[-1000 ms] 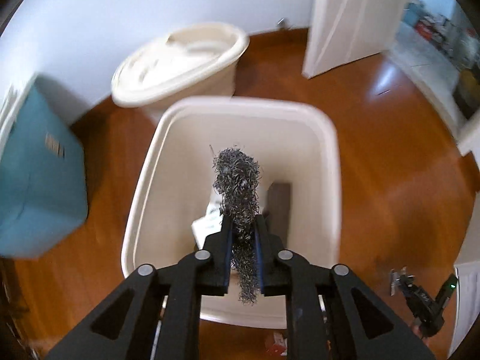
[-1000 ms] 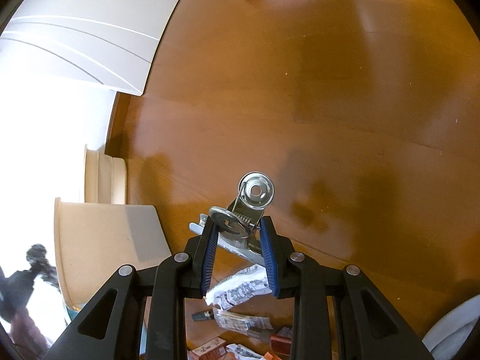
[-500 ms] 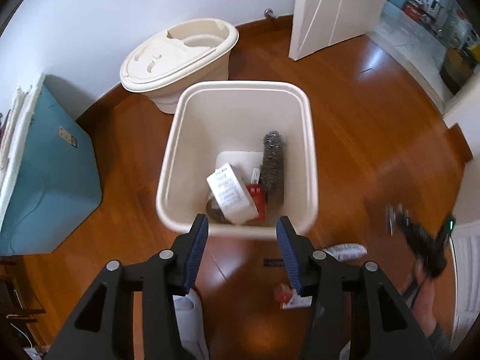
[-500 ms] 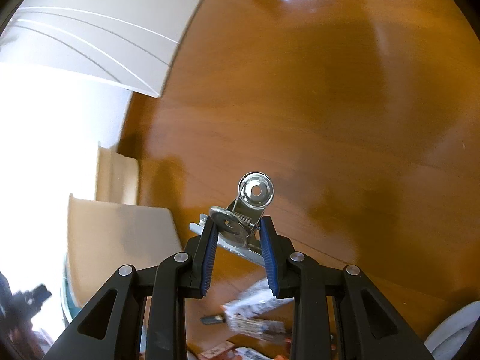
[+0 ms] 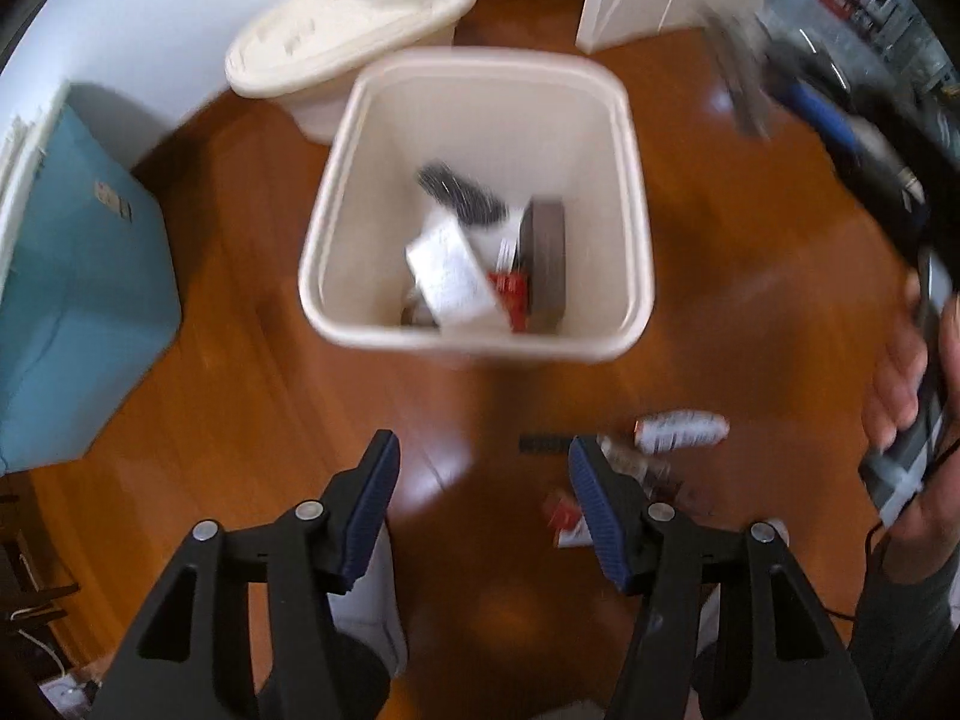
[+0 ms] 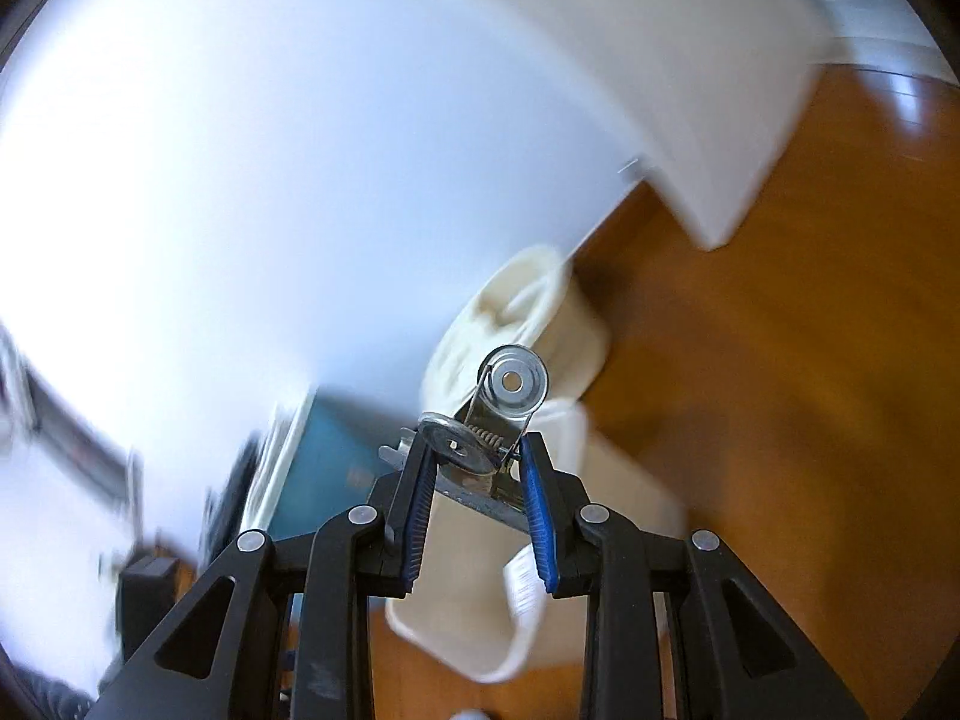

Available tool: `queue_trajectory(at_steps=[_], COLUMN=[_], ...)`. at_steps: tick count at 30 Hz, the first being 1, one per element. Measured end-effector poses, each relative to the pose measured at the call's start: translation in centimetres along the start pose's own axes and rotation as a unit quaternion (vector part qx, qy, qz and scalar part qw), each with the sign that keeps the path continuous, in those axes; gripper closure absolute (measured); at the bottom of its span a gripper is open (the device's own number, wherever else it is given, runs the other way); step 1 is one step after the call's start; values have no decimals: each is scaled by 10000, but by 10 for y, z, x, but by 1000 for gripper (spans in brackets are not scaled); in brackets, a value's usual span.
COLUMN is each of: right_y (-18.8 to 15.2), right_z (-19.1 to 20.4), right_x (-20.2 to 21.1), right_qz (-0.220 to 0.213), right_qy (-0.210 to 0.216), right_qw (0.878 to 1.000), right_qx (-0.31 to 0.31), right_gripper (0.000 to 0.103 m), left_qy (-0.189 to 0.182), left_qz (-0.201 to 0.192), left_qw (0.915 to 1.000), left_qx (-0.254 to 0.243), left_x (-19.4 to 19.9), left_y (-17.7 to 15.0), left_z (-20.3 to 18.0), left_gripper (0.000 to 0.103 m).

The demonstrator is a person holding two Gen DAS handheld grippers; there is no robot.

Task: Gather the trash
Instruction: 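Lower the binder clip into the beige bin and open the right tool, then grasp the white-orange snack wrapper from the floor with the right tool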

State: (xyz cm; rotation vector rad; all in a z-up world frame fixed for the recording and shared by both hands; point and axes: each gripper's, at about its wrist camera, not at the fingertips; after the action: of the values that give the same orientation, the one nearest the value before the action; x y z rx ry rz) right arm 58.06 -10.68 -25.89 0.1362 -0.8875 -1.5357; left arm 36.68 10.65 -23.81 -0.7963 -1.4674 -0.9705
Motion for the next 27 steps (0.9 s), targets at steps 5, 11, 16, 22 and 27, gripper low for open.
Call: queue_trajectory(at_steps=[5,11,16,22,27], right_y=[-16,-38,-41,-61,-154], right_z=[17,6,-16,-69,-155], right_x=[-70,-140,-101,14,24], right_qz=[860,1897,1825,1195,2771], right_qy=[-10,-170,64,-330,-2084], right_qw=[9961,9817,9831,9895,9254], right_qx=[219,79,94,740,1527], right_gripper=[72,58,52,23,18], left_qy=[-20,35,55,173,252], left_qz=[347,312,460,733,930], left_qw=[9993,9995,9987,9952,9906], left_qx=[-110,-78,-204,-628,-974], left_x=[-15,-13,-25,-45,-67], left_y=[-11,-13,-17,-33,-46], left_z=[1,1,-8,-33,-60], left_gripper=[45,45,45,45,45])
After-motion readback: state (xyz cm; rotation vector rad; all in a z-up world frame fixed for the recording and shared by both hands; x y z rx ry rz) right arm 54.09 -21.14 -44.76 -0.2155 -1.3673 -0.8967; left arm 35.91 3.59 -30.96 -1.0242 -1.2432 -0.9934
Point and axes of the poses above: each gripper's, at about its wrist camera, not at the fingertips, and x roughly against the way its jaws point, z to its left, y to its top, and after that the axes turned 2 degrees about x, right-handed
